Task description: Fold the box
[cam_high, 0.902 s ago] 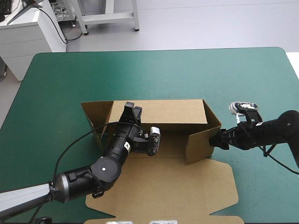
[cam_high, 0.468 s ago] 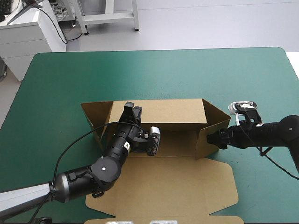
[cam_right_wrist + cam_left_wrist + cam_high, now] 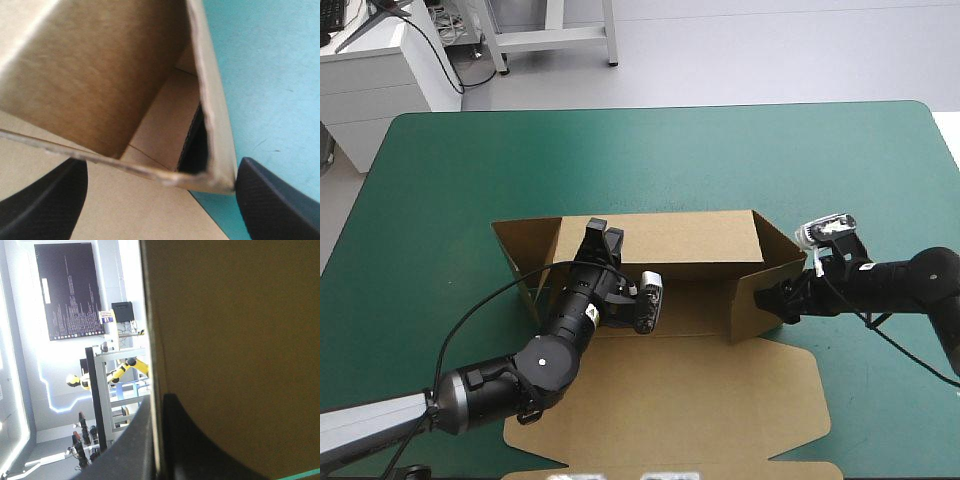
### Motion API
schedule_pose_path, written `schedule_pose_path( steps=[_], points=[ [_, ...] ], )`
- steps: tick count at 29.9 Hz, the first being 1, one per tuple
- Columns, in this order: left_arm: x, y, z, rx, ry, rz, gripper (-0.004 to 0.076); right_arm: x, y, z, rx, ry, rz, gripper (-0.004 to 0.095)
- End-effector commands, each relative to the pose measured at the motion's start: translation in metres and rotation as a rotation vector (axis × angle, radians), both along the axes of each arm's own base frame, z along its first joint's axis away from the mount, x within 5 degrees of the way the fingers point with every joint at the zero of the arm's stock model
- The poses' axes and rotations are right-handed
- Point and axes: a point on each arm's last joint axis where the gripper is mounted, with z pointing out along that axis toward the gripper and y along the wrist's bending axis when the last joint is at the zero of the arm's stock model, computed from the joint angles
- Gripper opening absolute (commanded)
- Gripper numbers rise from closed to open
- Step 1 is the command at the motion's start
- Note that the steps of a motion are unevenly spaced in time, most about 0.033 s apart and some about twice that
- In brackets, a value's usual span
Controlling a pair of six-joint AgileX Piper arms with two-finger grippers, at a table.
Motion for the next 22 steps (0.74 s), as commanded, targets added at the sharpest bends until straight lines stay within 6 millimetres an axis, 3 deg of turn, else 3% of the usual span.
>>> schedule_pose_path(
  steps=[1,6,12,22],
  points=[
    [-0.002,0.001,0.018,-0.022,-0.071,-0.012,-0.0008,-0.002,0.017,0.016,0.036,-0.082,0.052,0.0738],
    [-0.002,0.001,0.018,-0.022,-0.071,-0.012,-0.0008,-0.009,0.034,0.023,0.056,-0.118,0.054,0.0738],
    [-0.002,0.001,0.018,-0.022,-0.071,-0.012,-0.0008,-0.023,0.037,0.030,0.045,-0.226,-0.039,0.0738],
    [-0.002,0.000,0.017,-0.035,-0.060,-0.023,-0.0008,-0.032,0.051,0.001,0.037,-0.301,-0.099,0.0738]
  ],
)
